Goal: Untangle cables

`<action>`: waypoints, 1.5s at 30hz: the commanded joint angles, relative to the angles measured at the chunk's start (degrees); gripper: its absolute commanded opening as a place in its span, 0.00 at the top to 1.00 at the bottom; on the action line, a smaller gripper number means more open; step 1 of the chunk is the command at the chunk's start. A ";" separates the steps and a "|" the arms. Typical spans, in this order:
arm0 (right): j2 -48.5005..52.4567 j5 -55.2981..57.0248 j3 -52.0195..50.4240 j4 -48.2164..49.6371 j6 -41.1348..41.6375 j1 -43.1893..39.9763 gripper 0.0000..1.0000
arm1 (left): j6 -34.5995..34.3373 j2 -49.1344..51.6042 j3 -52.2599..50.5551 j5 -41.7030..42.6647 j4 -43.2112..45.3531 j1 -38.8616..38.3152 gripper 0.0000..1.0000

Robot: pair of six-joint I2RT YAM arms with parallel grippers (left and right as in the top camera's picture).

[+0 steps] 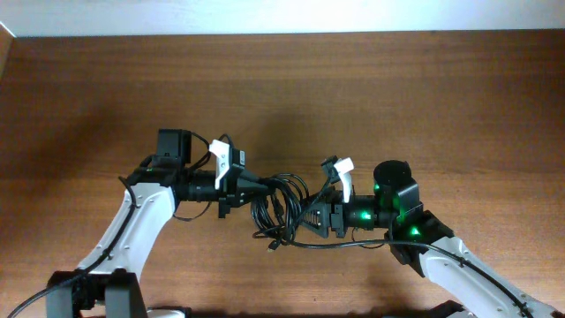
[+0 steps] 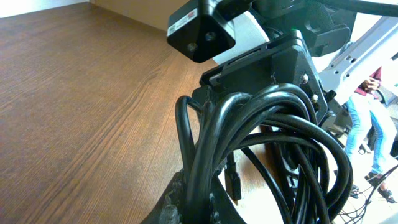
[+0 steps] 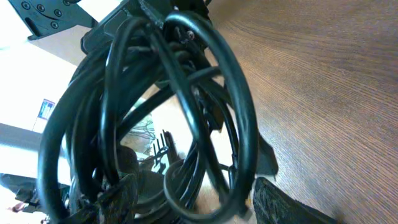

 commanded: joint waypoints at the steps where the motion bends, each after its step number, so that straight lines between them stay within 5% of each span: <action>1: -0.22 -1.66 0.13 0.35 0.20 0.55 0.41 | -0.85 -0.92 0.81 0.22 -0.28 3.06 1.00; 11: -0.22 -2.86 0.13 5.27 1.70 2.73 0.41 | -0.83 -0.92 0.81 0.22 0.13 2.80 1.00; 22: -0.15 9.51 0.13 6.14 8.79 6.36 0.36 | -0.81 -0.92 0.81 0.85 1.25 -1.11 1.00; 39: -0.15 35.60 0.13 -17.53 11.02 7.15 0.35 | -0.83 -0.92 0.81 3.06 0.72 -2.08 1.00; 45: -0.15 34.16 0.13 -27.34 12.26 -1.55 0.35 | -0.83 -0.92 0.81 5.03 -0.31 -2.08 1.00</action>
